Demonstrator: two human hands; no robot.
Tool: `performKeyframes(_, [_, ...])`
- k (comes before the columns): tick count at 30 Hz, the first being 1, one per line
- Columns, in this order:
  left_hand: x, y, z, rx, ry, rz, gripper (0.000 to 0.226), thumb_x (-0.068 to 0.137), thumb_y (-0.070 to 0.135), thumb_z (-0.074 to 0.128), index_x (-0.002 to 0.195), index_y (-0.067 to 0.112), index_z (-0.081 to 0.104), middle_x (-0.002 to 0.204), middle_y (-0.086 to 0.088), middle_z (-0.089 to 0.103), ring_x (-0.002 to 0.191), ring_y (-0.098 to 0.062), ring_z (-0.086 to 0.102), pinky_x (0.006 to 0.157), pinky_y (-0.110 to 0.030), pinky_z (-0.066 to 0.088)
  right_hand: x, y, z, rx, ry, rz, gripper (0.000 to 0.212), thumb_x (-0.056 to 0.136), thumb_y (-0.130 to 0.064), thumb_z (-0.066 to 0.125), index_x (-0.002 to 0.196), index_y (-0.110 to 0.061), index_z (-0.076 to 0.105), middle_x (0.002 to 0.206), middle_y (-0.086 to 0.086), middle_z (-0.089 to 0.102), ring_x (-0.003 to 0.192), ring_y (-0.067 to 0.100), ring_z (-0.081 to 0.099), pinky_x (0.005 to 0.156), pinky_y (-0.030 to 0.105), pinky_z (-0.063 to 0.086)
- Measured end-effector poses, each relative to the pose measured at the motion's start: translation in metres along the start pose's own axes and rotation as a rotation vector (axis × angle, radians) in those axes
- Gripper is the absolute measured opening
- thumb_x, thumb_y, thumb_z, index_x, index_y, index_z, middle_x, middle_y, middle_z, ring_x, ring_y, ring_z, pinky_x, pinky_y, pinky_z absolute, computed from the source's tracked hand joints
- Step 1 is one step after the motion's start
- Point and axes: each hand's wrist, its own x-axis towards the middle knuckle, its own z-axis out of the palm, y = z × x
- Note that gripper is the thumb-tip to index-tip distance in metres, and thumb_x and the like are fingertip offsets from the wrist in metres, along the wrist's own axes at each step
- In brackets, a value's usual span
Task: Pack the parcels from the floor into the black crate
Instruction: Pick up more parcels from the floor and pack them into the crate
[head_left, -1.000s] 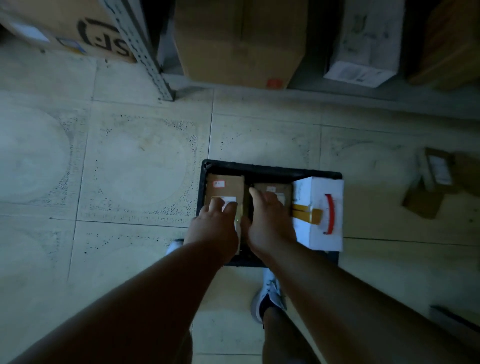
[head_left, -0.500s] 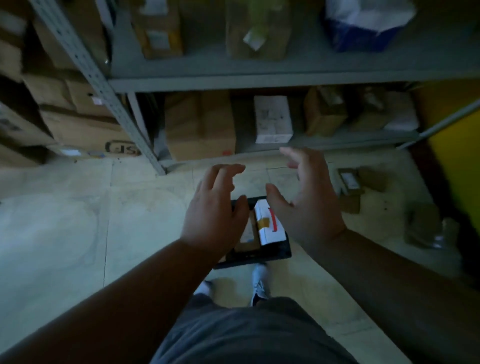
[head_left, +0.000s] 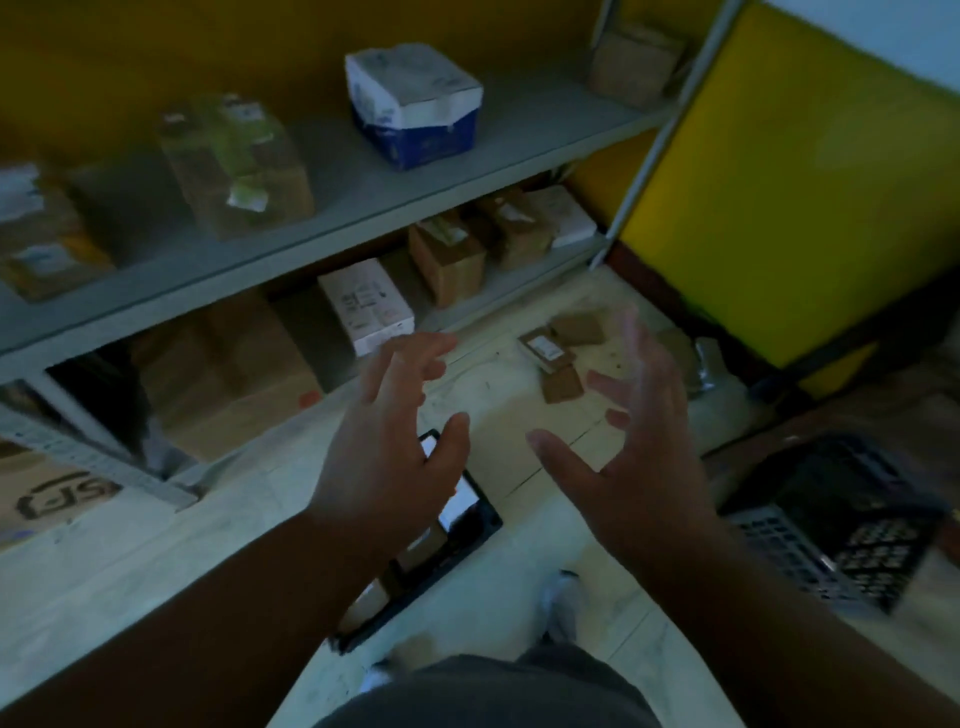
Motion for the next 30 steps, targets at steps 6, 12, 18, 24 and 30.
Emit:
performKeyframes(6, [0.064, 0.058, 0.105, -0.040, -0.115, 0.105, 0.060, 0.084, 0.018, 0.069, 0.136, 0.033, 0.041, 0.125, 0.017, 0.044, 0.114, 0.013, 0.048, 0.084, 0.000, 0.038, 0.029, 0.066, -0.081, -0.023, 0.093, 0.023, 0.100, 0.074, -0.051, 0.074, 0.143, -0.065, 0.004, 0.158, -0.010, 0.024, 0.124, -0.004, 0.050, 0.083, 0.007, 0.040])
performKeyframes(12, [0.126, 0.115, 0.219, -0.122, -0.169, 0.106, 0.046, 0.086, 0.027, 0.061, 0.130, 0.016, 0.053, 0.114, 0.034, 0.053, 0.108, 0.013, 0.050, 0.086, -0.002, 0.038, 0.072, 0.152, -0.188, -0.082, 0.185, 0.115, 0.094, 0.073, -0.053, 0.071, 0.140, -0.069, 0.007, 0.132, -0.032, 0.042, 0.118, -0.017, 0.045, 0.087, 0.015, 0.041])
performKeyframes(18, [0.187, 0.126, 0.296, -0.137, -0.236, 0.075, 0.040, 0.088, 0.031, 0.059, 0.127, 0.027, 0.050, 0.108, 0.025, 0.056, 0.107, 0.008, 0.054, 0.084, -0.003, 0.041, 0.122, 0.237, -0.237, -0.062, 0.216, 0.238, 0.078, 0.075, -0.056, 0.067, 0.141, -0.048, 0.027, 0.124, -0.033, 0.045, 0.114, -0.007, 0.054, 0.085, 0.026, 0.051])
performKeyframes(24, [0.271, 0.104, 0.357, -0.156, -0.352, 0.044, 0.030, 0.086, 0.024, 0.063, 0.109, 0.036, 0.049, 0.103, 0.016, 0.059, 0.101, -0.002, 0.059, 0.081, -0.009, 0.045, 0.203, 0.292, -0.231, -0.045, 0.232, 0.296, 0.077, 0.075, -0.051, 0.070, 0.141, -0.045, 0.030, 0.136, -0.019, 0.039, 0.117, -0.005, 0.051, 0.084, 0.009, 0.037])
performKeyframes(30, [0.407, 0.089, 0.438, -0.231, -0.488, 0.143, 0.030, 0.087, 0.020, 0.063, 0.113, 0.028, 0.050, 0.103, 0.013, 0.057, 0.097, -0.003, 0.057, 0.076, -0.019, 0.050, 0.306, 0.345, -0.249, -0.147, 0.242, 0.393, 0.084, 0.071, -0.057, 0.067, 0.144, -0.043, 0.029, 0.144, -0.014, 0.035, 0.123, 0.002, 0.048, 0.093, 0.015, 0.041])
